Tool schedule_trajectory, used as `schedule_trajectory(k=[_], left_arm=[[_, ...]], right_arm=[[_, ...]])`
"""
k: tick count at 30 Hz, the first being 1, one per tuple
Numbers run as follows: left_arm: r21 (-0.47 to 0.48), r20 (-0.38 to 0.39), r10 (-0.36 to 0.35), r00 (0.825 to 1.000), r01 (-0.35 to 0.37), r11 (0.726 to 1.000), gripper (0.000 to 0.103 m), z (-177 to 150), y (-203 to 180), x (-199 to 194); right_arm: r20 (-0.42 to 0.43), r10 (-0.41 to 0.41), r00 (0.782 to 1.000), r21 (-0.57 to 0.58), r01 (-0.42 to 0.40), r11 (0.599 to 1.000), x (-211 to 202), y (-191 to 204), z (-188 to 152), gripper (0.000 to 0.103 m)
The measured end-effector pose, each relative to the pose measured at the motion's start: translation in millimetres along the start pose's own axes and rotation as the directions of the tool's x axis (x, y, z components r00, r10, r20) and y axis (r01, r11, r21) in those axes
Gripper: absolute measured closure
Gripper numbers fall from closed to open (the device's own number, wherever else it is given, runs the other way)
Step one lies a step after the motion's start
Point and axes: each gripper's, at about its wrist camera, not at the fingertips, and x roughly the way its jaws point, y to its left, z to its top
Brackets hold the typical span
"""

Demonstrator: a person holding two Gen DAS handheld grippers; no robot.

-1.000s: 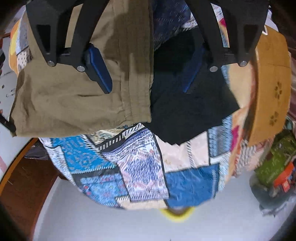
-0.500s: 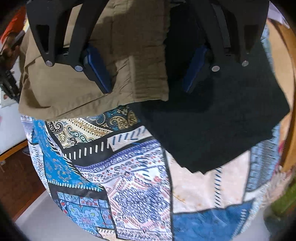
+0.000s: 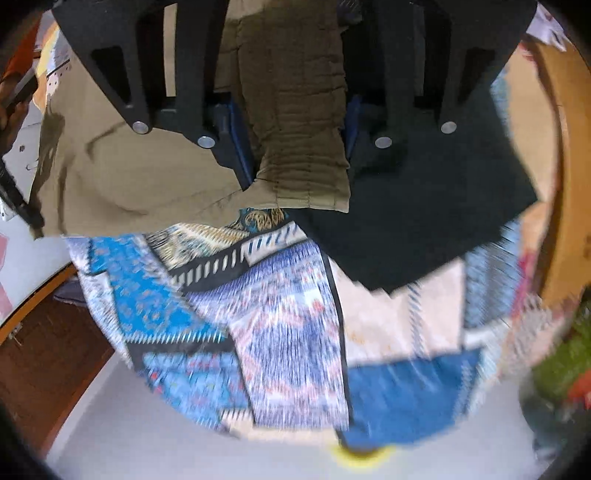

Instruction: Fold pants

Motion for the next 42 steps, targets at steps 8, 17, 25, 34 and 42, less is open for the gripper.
schedule_trajectory(k=[8, 17, 25, 34, 42], left_arm=[[0.040, 0.182, -0.080, 0.980, 0.074, 0.996, 0.061, -37, -8, -123], [0.143, 0.234, -0.080, 0.969, 0.047, 0.989, 0.061, -116, -29, -185], [0.223, 0.202, -0.064, 0.977, 0.018, 0.975, 0.060, -188, -36, -192], [0.248, 0.130, -0.019, 0.991, -0.014, 0.969, 0.060, -249, -27, -177], [0.238, 0.110, 0.042, 0.993, -0.067, 0.969, 0.054, -277, -16, -180]], right_arm=[[0.187, 0.041, 0.981, 0.019, -0.046, 0.999, -104, 13, 16, 0.094], [0.231, 0.053, 0.972, -0.027, -0.048, 0.999, -189, 34, -35, 0.093], [0.172, 0.040, 0.984, -0.026, -0.036, 0.999, -206, 38, -96, 0.093], [0.064, 0.049, 0.997, 0.070, -0.054, 0.996, -202, 34, -171, 0.092], [-0.044, 0.017, 0.999, 0.104, -0.012, 0.995, -203, 37, -218, 0.087]])
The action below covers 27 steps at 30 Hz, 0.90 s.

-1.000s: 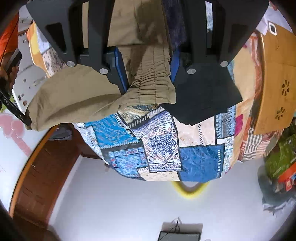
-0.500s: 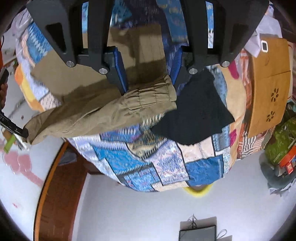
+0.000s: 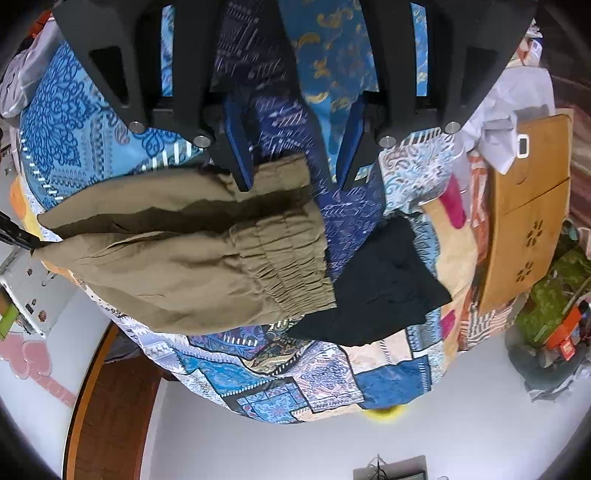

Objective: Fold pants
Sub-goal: 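Open both grippers to release the folded pants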

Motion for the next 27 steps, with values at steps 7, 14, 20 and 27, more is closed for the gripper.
schedule_trajectory(k=[7, 14, 20, 27], left_arm=[[0.005, 0.074, 0.028, 0.997, -0.029, 1.000, 0.025, 10, 1, -30], [0.136, 0.077, -0.006, 0.997, -0.004, 0.991, 0.005, 26, -27, -20], [0.309, 0.030, 0.063, 0.998, -0.069, 0.948, 0.005, 29, -63, 19], [0.355, 0.070, 0.042, 0.997, -0.064, 0.933, 0.006, 39, -79, 24]], right_arm=[[0.081, -0.027, 0.996, -0.048, 0.031, 0.998, -33, 15, 0, 0.060], [0.115, 0.052, 0.992, -0.183, -0.030, 0.983, -34, 58, 13, 0.030], [0.021, 0.109, 0.994, -0.290, -0.098, 0.952, 6, 96, 14, 0.027], [-0.065, 0.081, 0.995, -0.418, -0.101, 0.903, 45, 123, 12, 0.027]])
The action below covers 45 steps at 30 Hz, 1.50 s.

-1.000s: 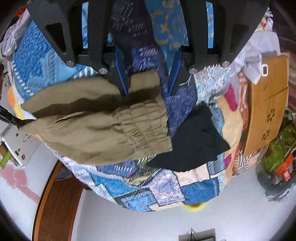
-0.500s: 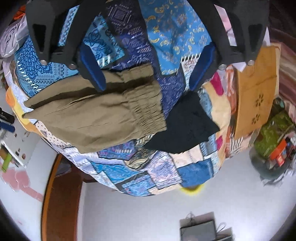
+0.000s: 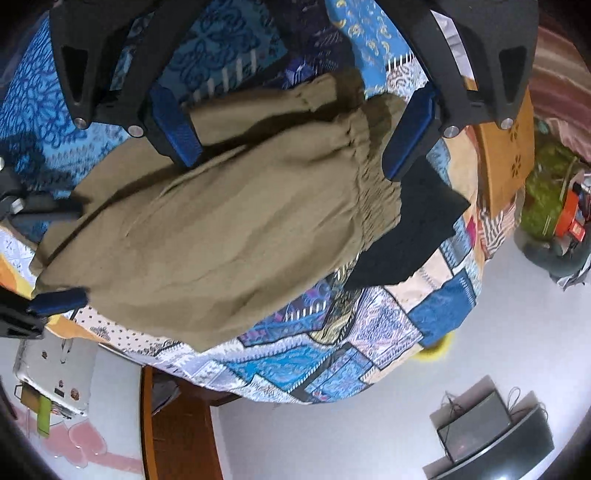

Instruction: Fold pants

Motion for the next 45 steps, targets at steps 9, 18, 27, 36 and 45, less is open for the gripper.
schedule_trajectory(k=[9, 18, 27, 36, 45], left_arm=[[0.047, 0.002, 0.052, 0.999, -0.052, 0.998, 0.047, 2, -10, 4], [-0.046, 0.062, 0.027, 0.998, -0.025, 0.999, 0.088, -5, 2, -23], [-0.034, 0.067, -0.010, 0.998, 0.012, 0.999, 0.091, -18, -10, -37], [-0.058, 0.001, -0.059, 0.998, 0.059, 0.997, 0.074, -38, -11, -30], [-0.200, 0.083, -0.115, 0.990, 0.129, 0.971, 0.062, -32, 27, -63]], right_arm=[[0.051, -0.013, 0.999, -0.081, 0.017, 0.997, 2, 12, 14, 0.075], [0.143, 0.039, 0.989, -0.078, -0.028, 0.997, -23, 16, 18, 0.097], [0.134, 0.099, 0.986, 0.001, -0.100, 0.995, -36, 15, 5, 0.098], [0.022, 0.145, 0.989, 0.039, -0.145, 0.989, -26, 19, -11, 0.095], [0.137, 0.178, 0.974, 0.163, -0.200, 0.966, -54, -2, 7, 0.085]])
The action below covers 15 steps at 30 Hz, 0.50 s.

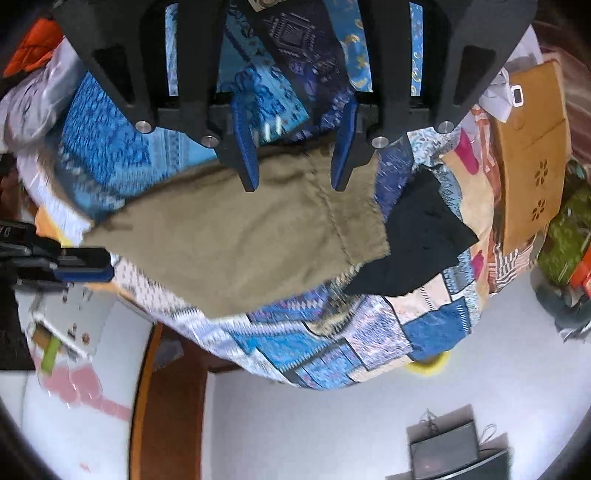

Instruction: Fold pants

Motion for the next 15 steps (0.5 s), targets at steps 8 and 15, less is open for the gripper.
schedule_trajectory(k=[8, 15], left_arm=[[-0.122, -0.113, 0.037, 0.993, -0.051, 0.991, 0.059, 14, 28, 50], [-0.160, -0.141, 0.034, 0.989, -0.056, 0.985, 0.048, -8, 43, 68]], right_arm=[[-0.065, -0.038, 0.997, 0.104, 0.044, 0.994, 36, -23, 4, 0.065], [-0.149, -0.095, 0.984, 0.127, 0.114, 0.985, 47, -53, -32, 0.066]])
